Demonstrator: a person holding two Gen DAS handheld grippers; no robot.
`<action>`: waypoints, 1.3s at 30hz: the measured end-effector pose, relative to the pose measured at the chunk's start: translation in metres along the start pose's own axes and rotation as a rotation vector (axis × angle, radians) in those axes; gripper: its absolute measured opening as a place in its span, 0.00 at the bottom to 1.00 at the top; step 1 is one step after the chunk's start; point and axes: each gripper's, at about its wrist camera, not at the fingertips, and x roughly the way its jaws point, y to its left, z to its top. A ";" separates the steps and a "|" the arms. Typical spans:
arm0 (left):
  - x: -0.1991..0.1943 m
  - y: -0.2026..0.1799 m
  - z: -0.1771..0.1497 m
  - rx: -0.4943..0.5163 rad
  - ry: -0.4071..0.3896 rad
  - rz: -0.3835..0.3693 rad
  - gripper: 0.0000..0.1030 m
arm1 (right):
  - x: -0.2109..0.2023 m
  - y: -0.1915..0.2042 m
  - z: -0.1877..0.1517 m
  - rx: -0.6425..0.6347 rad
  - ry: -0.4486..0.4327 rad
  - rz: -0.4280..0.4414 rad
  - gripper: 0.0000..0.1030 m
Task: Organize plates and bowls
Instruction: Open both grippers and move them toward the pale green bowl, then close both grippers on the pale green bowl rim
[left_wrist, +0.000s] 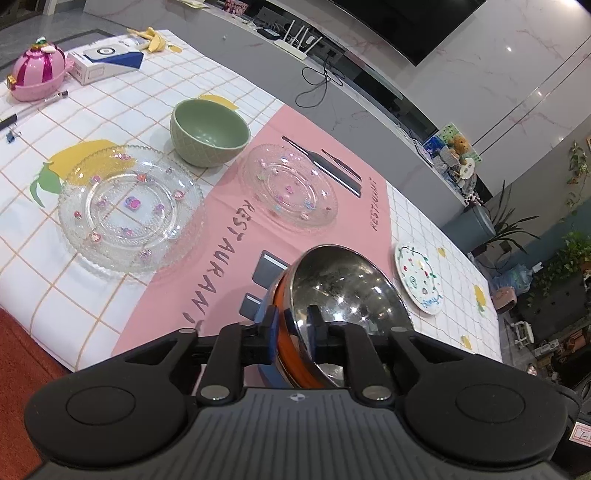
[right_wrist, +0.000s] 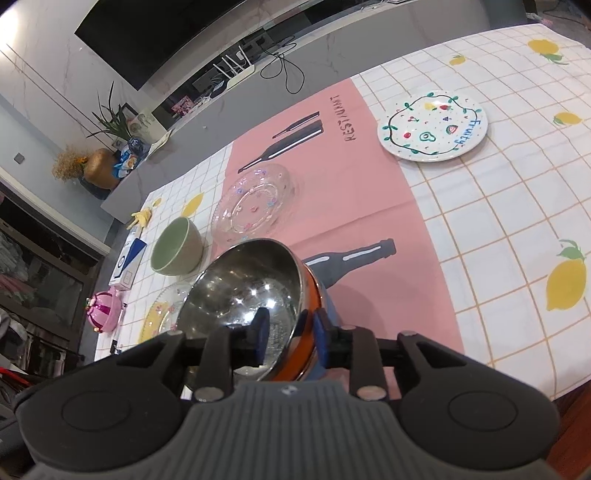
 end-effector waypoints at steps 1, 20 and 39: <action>-0.001 0.001 0.000 -0.008 0.002 -0.014 0.25 | -0.001 0.000 0.000 0.003 -0.002 0.005 0.30; -0.046 0.008 0.087 0.105 -0.101 0.045 0.29 | -0.004 0.086 0.055 -0.216 -0.007 0.081 0.47; 0.054 0.064 0.183 0.126 -0.003 0.143 0.29 | 0.179 0.190 0.095 -0.297 0.274 -0.031 0.45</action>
